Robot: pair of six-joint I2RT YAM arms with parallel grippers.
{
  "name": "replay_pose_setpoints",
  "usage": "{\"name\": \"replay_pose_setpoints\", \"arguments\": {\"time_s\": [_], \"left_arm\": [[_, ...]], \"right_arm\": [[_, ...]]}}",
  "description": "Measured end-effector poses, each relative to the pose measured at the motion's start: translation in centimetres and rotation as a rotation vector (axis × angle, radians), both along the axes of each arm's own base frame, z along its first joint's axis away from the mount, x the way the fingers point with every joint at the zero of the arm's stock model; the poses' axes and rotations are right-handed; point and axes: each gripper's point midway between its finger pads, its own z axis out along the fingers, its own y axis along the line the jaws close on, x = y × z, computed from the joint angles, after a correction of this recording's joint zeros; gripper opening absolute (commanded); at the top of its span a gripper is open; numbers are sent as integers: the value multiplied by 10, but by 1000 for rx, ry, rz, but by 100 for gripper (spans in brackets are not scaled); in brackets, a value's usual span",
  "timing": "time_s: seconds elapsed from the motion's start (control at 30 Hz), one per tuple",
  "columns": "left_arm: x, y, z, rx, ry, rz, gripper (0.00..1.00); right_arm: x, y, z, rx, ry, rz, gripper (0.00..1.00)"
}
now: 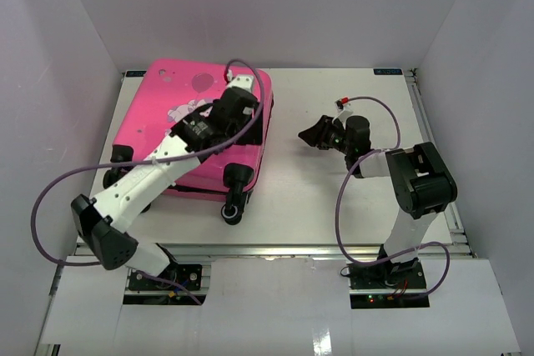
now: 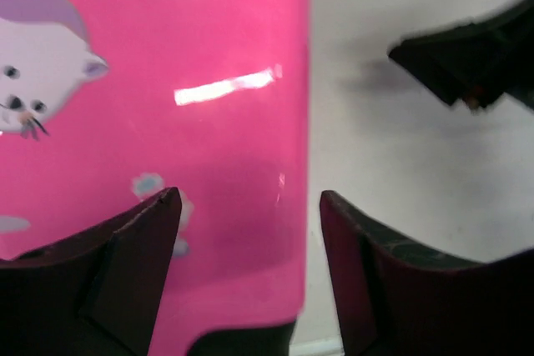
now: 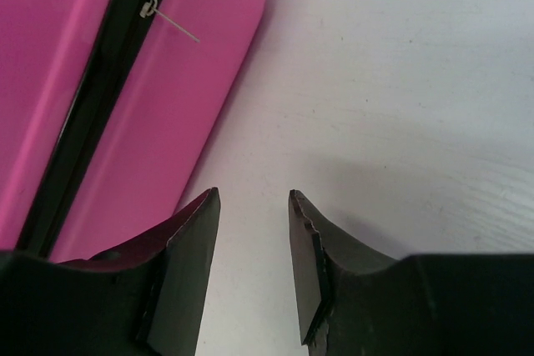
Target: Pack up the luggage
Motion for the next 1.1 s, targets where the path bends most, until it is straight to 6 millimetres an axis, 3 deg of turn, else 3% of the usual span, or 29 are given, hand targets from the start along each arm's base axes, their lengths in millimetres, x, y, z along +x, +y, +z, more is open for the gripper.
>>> {"name": "replay_pose_setpoints", "arguments": {"time_s": [0.03, 0.07, 0.13, 0.2, 0.27, 0.37, 0.47, 0.63, 0.73, 0.83, 1.0, 1.1], "left_arm": [[18, 19, 3, -13, -1, 59, 15], [33, 41, 8, -29, -8, 128, 4], [63, 104, 19, -77, -27, 299, 0], [78, 178, 29, -118, -58, 478, 0], [77, 245, 33, -160, -90, 635, 0], [50, 311, 22, -200, -98, 801, 0], [32, 335, 9, -229, -90, 874, 0], [29, 338, -19, -275, -79, 894, 0], [43, 344, -27, -287, -92, 896, 0], [64, 359, -47, -275, -64, 923, 0], [94, 385, -91, -272, 36, 964, 0], [121, 393, -105, -271, 82, 942, 0]], "right_arm": [[-3, 0, -3, -7, 13, 5, 42], [-6, 0, -6, -13, 27, 11, 41], [-14, 1, -15, -25, 59, 26, 41], [-25, 3, -24, -39, 92, 42, 40], [-38, 7, -33, -60, 124, 65, 40], [-52, 11, -41, -91, 152, 94, 39], [-59, 14, -43, -117, 151, 113, 39], [-67, 7, -52, -152, 169, 109, 39], [-75, 4, -61, -166, 184, 111, 39], [-79, 5, -64, -176, 184, 119, 38], [-76, 10, -64, -202, 169, 133, 38], [-67, 16, -63, -210, 175, 136, 38]]}}
